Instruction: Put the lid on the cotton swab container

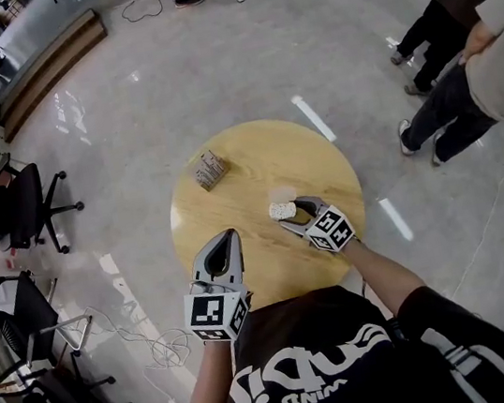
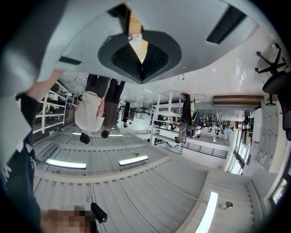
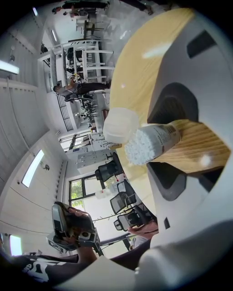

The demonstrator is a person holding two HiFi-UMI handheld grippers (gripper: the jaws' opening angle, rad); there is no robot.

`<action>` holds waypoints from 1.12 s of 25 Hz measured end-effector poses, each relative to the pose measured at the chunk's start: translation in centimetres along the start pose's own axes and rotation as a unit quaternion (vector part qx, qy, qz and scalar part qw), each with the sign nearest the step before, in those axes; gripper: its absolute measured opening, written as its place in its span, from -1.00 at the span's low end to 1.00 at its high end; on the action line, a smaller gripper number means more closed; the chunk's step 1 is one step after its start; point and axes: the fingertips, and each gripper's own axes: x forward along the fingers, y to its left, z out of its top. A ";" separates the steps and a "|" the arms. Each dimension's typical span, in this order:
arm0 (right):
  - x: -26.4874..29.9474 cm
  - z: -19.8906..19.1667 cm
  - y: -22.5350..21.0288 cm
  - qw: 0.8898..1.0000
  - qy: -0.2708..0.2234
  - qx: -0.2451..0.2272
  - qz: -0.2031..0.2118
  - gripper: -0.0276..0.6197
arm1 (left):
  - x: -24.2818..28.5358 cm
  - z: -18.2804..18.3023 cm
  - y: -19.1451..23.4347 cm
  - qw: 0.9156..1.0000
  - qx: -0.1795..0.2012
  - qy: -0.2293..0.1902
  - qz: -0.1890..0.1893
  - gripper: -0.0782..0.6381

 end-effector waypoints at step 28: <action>0.6 0.1 -0.1 1.000 0.006 -0.005 0.002 -0.14 | 1.2 -0.2 0.5 0.999 -0.008 -0.016 -0.038 -0.30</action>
